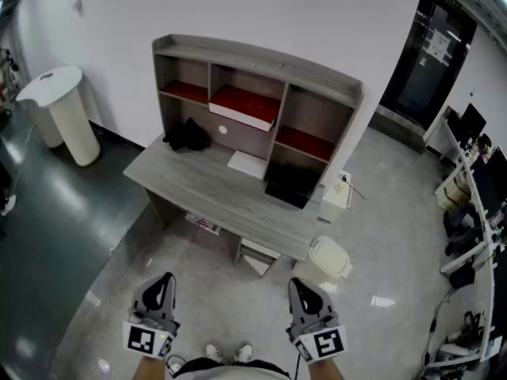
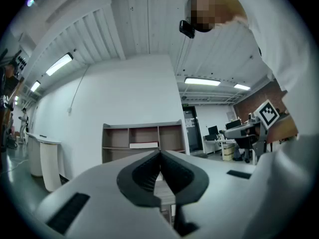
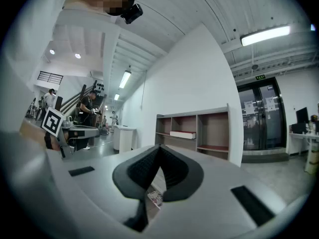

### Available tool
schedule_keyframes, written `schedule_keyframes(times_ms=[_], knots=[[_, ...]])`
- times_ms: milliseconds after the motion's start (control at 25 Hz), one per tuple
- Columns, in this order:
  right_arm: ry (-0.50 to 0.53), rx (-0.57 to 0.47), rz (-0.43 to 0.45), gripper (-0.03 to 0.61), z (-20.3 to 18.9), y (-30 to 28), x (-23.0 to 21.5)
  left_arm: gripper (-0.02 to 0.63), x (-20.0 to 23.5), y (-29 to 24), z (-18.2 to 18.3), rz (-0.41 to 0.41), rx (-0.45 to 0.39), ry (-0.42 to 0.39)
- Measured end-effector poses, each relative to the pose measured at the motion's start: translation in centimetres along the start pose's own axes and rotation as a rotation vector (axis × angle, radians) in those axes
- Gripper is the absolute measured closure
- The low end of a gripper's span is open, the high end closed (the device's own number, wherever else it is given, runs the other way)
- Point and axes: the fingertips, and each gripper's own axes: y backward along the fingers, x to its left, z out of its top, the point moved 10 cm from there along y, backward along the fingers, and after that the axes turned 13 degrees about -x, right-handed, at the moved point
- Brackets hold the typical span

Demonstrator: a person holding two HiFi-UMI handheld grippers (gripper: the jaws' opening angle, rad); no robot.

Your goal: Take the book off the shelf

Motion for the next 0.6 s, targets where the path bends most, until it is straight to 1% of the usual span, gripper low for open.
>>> schedule_keyframes(times_ms=[160, 400, 480, 600], knots=[[0.022, 0.001, 0.005, 0.557, 0.4, -0.6, 1.0, 0.597, 0.7, 0.8, 0.2, 0.011, -0.015, 0.016], [0.047, -0.012, -0.042, 0.557, 1.2, -1.6, 3.6, 0.597, 3.9, 1.6, 0.2, -0.037, -0.012, 0.020], [0.033, -0.022, -0.050, 0.557, 1.1, -1.7, 4.2, 0.597, 4.5, 1.6, -0.1, -0.046, -0.021, 0.032], [-0.021, -0.044, -0.047, 0.556, 0.9, -1.9, 4.7, 0.597, 5.1, 1.5, -0.4, -0.063, -0.027, 0.055]])
